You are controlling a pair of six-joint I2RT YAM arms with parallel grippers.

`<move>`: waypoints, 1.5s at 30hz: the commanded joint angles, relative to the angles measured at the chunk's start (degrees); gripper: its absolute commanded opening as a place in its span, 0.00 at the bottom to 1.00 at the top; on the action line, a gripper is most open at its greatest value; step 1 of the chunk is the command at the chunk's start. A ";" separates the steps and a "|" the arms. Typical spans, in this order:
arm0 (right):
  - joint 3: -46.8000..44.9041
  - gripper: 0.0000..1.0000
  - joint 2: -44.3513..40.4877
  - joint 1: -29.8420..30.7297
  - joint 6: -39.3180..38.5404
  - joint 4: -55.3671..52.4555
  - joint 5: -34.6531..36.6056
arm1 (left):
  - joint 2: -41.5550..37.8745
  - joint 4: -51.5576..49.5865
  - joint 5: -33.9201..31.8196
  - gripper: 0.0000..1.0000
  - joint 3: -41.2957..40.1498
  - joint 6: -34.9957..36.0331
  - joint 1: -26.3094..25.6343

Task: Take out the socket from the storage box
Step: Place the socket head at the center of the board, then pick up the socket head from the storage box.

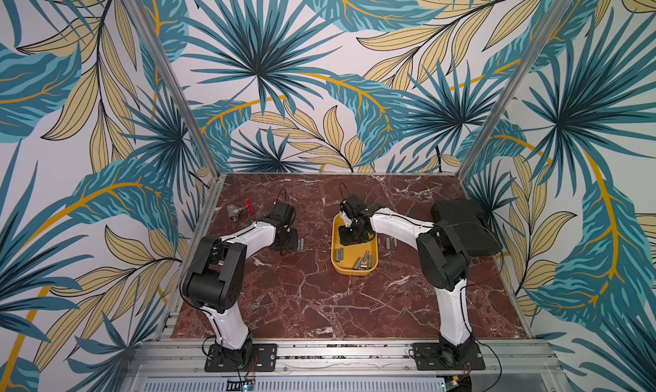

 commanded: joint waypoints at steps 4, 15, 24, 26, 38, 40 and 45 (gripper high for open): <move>1.82 0.34 1.97 0.32 -3.17 -2.82 1.96 | -5.55 -1.02 -0.64 0.37 -1.87 -0.34 0.20; 2.01 0.34 3.03 0.84 -3.12 -3.22 1.96 | -12.94 -2.26 -1.59 0.39 -4.52 -1.43 0.20; 1.69 0.33 3.55 1.55 -1.62 -3.25 2.57 | -12.94 -2.01 -1.29 0.39 -5.94 -2.16 0.24; 1.50 0.29 3.59 1.62 -1.35 -3.47 2.88 | -13.11 -1.87 -1.28 0.39 -6.35 -2.26 0.20; -0.95 0.11 -3.40 1.28 0.17 -1.74 4.49 | -14.34 -1.74 -1.08 0.40 -7.19 -2.61 0.20; -1.32 0.10 -7.07 0.47 0.43 -1.41 4.73 | -14.62 -1.74 -0.66 0.40 -7.10 -2.61 0.24; -6.07 0.10 -16.65 -3.90 1.45 -0.44 3.94 | -15.20 -1.47 0.16 0.40 -7.27 -3.13 0.11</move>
